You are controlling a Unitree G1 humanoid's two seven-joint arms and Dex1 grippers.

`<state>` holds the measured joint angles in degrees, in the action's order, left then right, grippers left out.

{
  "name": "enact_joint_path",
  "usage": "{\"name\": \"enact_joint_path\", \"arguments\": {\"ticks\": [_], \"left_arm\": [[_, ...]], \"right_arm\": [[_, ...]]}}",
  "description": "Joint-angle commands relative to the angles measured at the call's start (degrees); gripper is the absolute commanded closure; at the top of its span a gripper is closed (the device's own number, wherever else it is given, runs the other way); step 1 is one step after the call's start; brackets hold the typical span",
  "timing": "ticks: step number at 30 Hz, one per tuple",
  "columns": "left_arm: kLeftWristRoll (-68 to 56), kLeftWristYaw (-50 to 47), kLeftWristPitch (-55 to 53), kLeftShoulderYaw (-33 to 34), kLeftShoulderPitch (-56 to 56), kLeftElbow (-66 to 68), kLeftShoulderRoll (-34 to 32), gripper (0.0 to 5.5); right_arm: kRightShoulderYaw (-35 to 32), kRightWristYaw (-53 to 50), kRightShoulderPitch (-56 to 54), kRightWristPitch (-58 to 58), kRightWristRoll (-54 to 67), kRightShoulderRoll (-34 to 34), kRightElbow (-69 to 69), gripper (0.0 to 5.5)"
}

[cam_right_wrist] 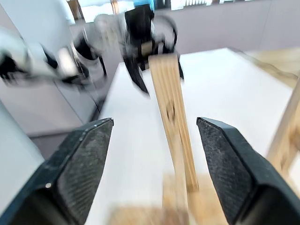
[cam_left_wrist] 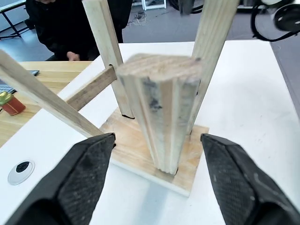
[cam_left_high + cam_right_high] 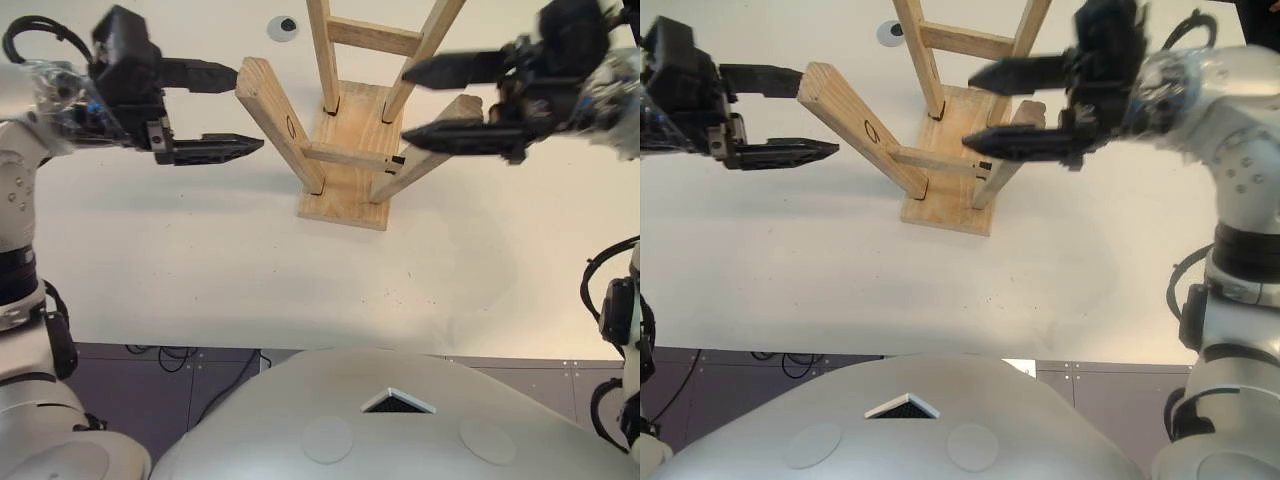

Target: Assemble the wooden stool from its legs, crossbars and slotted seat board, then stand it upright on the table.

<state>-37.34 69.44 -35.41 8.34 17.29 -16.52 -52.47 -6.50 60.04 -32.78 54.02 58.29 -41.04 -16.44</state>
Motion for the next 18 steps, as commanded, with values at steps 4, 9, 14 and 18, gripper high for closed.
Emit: {"name": "enact_joint_path", "arguments": {"ticks": [4, 9, 14, 18], "left_arm": [[-1.2, -11.0, -7.7, 3.6, -12.9, -4.5, 2.0, 2.57], [1.9, -21.6, -10.8, -6.7, -19.3, -10.9, 9.7, 3.39], [2.6, -31.1, -14.4, -11.0, -16.7, -8.9, 17.9, 4.12], [5.9, -35.8, -14.7, -12.9, -14.3, -4.3, 20.8, 4.71]], "right_arm": [[-13.8, -17.6, -5.8, 0.3, 7.6, 0.1, 16.6, 2.71], [15.3, -18.7, 14.5, -18.0, -28.0, -3.9, 2.1, 3.66], [22.8, -25.0, 19.1, -16.7, -39.7, -0.4, -4.1, 4.49], [29.4, -27.7, 18.2, -6.4, -43.2, 1.5, -10.9, 5.13]]}}
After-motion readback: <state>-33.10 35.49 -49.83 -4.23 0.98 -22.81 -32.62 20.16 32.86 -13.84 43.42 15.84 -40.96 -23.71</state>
